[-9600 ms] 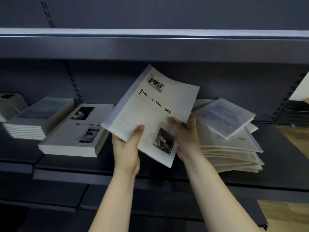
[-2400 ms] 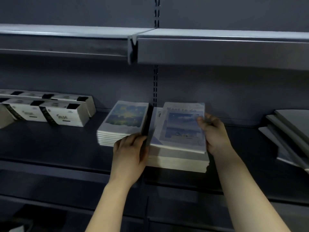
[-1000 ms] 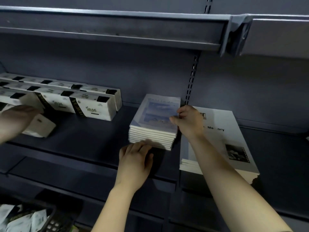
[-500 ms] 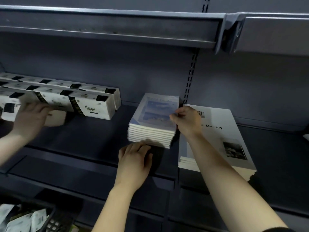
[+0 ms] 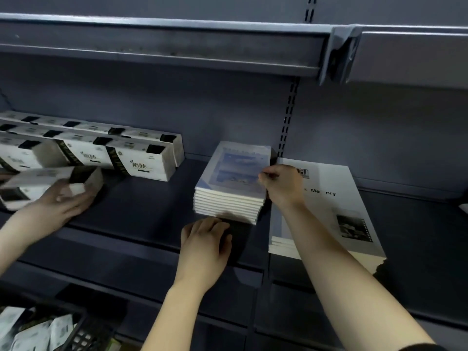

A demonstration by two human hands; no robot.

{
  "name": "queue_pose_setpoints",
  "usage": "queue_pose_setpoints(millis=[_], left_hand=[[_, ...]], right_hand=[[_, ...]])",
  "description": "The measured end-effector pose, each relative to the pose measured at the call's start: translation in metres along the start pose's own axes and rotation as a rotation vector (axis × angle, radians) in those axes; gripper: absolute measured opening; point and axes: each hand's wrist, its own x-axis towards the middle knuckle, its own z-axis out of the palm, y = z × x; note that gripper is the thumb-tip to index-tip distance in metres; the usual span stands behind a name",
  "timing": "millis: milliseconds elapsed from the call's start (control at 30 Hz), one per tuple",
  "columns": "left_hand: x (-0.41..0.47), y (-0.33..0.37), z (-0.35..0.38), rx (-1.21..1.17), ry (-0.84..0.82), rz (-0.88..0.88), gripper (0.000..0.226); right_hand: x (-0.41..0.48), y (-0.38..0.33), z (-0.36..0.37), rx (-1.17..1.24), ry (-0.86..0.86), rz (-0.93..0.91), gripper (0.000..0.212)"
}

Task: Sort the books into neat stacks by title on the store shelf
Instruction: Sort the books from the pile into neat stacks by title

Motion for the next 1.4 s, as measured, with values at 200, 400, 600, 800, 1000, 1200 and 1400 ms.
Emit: queue_pose_setpoints(millis=[200,400,600,800,1000,1200,1400], left_hand=[[0.004,0.02,-0.013,-0.053,0.026,0.048,0.033],[0.011,0.058,-0.021,-0.063,0.043,0.123,0.037],[0.019,0.109,-0.018,-0.067,0.026,0.206,0.034],[0.02,0.175,-0.003,-0.076,0.013,0.307,0.034],[0.021,0.241,0.014,-0.086,-0.069,0.351,0.026],[0.017,0.31,0.034,-0.142,-0.107,0.403,0.04],[0.012,0.369,0.058,-0.163,-0.224,0.414,0.038]], right_hand=[[-0.009,0.001,-0.02,0.174,-0.142,0.088,0.018],[-0.025,0.018,-0.06,0.166,-0.024,0.042,0.02],[-0.036,0.043,-0.119,0.047,0.023,0.046,0.022],[-0.051,0.074,-0.192,-0.049,0.03,0.053,0.023],[-0.061,0.109,-0.264,-0.103,0.148,0.064,0.021],[-0.068,0.143,-0.334,-0.162,0.286,0.082,0.02],[-0.076,0.181,-0.399,-0.283,0.361,0.112,0.022]])
